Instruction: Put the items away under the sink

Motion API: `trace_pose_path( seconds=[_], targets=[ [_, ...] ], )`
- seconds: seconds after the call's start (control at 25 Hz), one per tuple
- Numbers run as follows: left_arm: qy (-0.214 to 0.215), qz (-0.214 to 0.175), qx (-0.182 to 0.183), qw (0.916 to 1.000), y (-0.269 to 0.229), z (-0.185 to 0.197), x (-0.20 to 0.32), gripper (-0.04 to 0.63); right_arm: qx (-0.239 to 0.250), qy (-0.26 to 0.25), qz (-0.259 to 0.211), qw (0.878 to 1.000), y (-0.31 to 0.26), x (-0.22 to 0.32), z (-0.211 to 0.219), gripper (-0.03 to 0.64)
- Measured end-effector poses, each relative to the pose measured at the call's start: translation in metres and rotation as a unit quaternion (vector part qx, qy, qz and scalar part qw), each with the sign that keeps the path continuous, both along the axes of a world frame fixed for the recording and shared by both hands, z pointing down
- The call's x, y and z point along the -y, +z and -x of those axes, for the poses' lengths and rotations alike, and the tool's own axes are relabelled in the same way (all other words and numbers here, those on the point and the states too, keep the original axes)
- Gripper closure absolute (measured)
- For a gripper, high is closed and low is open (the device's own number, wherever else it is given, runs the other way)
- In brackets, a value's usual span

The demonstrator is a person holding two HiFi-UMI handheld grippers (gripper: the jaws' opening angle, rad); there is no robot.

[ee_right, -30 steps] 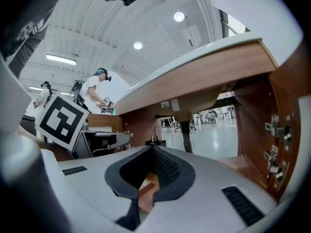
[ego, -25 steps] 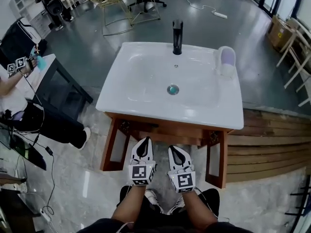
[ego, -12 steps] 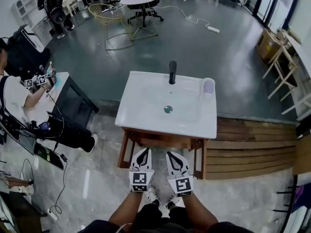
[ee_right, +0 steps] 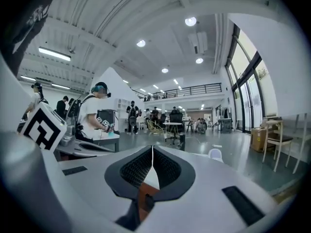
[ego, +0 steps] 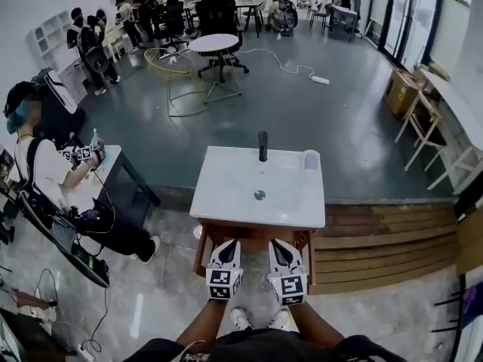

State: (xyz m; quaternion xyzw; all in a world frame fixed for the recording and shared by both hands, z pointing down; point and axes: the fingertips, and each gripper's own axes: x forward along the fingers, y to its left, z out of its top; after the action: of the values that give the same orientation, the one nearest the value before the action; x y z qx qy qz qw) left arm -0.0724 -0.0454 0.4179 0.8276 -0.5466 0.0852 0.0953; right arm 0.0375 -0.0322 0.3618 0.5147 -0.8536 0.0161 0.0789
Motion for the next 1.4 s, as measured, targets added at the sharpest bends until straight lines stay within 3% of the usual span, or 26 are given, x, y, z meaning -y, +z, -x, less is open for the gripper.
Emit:
trace_pose_path(
  seconds=[0.2, 0.44, 0.72, 0.92, 1.4],
  targets=[
    [0.017, -0.018, 0.001, 0.9997, -0.017, 0.004, -0.008, 0.588, 0.003, 0.007, -0.028, 1.0, -0.019, 0.003, 0.006, 0.593],
    [0.032, -0.027, -0.002, 0.9991, -0.033, 0.018, -0.012, 0.589, 0.015, 0.058, -0.047, 0.997, -0.035, -0.007, 0.005, 0.592],
    [0.038, -0.027, -0.021, 0.9987, -0.039, 0.041, 0.0, 0.588, 0.008, 0.029, -0.035, 0.999, -0.03, 0.002, 0.041, 0.594],
    [0.051, -0.027, -0.03, 0.9979, -0.041, 0.051, 0.004, 0.588, 0.004, 0.04, -0.04, 0.998, -0.035, 0.007, 0.05, 0.593],
    [0.059, -0.061, -0.038, 0.9956, -0.064, 0.022, 0.067, 0.589, 0.015, 0.038, -0.029, 0.999, -0.036, 0.09, 0.029, 0.594]
  ],
)
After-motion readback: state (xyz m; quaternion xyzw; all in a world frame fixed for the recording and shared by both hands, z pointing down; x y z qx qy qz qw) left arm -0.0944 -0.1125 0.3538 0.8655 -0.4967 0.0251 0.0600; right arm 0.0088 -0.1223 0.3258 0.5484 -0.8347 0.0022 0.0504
